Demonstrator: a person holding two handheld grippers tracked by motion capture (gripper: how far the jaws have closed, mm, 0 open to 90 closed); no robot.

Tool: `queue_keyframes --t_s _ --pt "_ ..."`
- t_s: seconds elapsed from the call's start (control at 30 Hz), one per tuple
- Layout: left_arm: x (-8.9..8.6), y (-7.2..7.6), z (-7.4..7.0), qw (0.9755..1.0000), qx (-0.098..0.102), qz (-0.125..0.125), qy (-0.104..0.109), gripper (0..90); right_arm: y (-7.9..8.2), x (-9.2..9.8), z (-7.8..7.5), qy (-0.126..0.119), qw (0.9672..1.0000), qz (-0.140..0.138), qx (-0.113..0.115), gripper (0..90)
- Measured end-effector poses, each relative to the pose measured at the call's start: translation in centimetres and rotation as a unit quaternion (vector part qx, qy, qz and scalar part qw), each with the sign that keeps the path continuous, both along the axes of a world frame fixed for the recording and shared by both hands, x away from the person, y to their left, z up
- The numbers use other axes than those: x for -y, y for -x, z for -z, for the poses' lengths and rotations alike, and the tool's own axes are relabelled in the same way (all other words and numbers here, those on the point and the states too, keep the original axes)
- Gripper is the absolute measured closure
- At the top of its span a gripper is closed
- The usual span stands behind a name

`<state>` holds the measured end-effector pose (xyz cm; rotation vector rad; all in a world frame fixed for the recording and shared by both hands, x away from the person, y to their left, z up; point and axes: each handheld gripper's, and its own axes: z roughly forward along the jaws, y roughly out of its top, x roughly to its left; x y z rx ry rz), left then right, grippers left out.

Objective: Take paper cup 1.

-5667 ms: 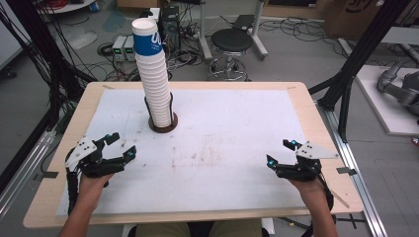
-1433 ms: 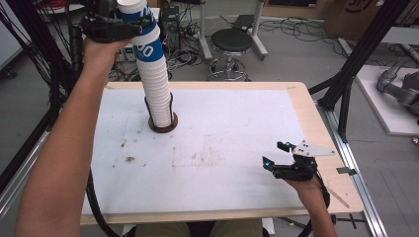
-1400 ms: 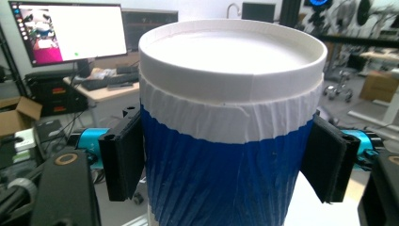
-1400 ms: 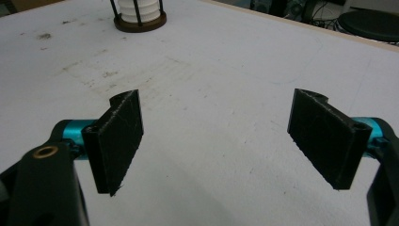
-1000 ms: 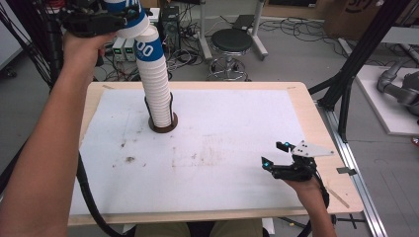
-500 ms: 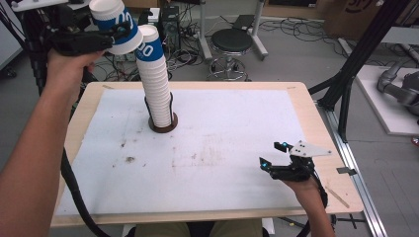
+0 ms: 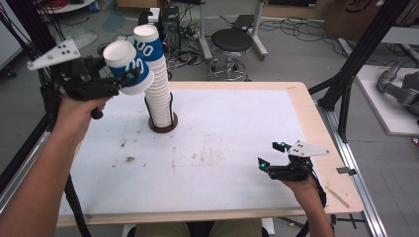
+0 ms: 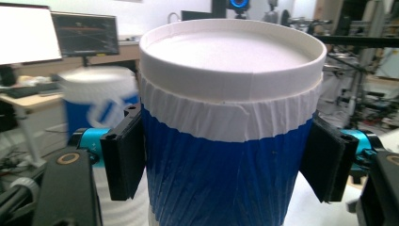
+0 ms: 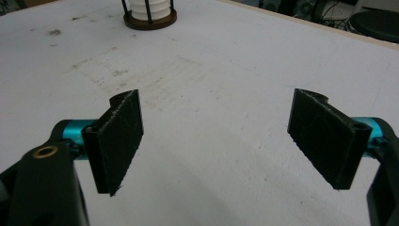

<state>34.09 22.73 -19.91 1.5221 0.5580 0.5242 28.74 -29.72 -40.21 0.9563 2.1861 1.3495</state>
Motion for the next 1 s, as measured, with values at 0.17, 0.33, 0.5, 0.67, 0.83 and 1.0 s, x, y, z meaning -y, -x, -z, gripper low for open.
queue_keyframes --t_s 0.17,0.33,0.5,0.67,0.83,1.0 --pt "1.5 0.7 2.7 0.9997 -0.007 0.021 -0.012 26.1 -0.2 -0.2 0.0 0.001 1.0000 -0.003 0.000 19.0" --pt "2.9 1.1 5.2 0.9988 -0.017 0.041 -0.019 26.0 -0.2 -0.4 0.1 0.003 1.0000 -0.005 0.000 19.0" --pt "4.0 1.1 7.7 0.9979 -0.032 0.055 -0.013 26.0 -0.3 -0.3 0.2 0.002 1.0000 -0.003 -0.002 19.0" --pt "5.0 1.2 9.0 0.9968 -0.036 0.070 -0.011 26.0 -0.4 -0.4 0.1 0.002 1.0000 -0.001 0.000 19.0" --pt "5.9 1.3 9.7 0.9962 -0.037 0.076 -0.018 26.0 -0.3 -0.4 0.2 0.004 1.0000 -0.003 0.000 19.0" --pt "6.5 1.2 10.5 0.9953 -0.044 0.084 -0.018 26.0 0.2 -0.1 0.0 -0.002 1.0000 -0.008 0.005 19.0"
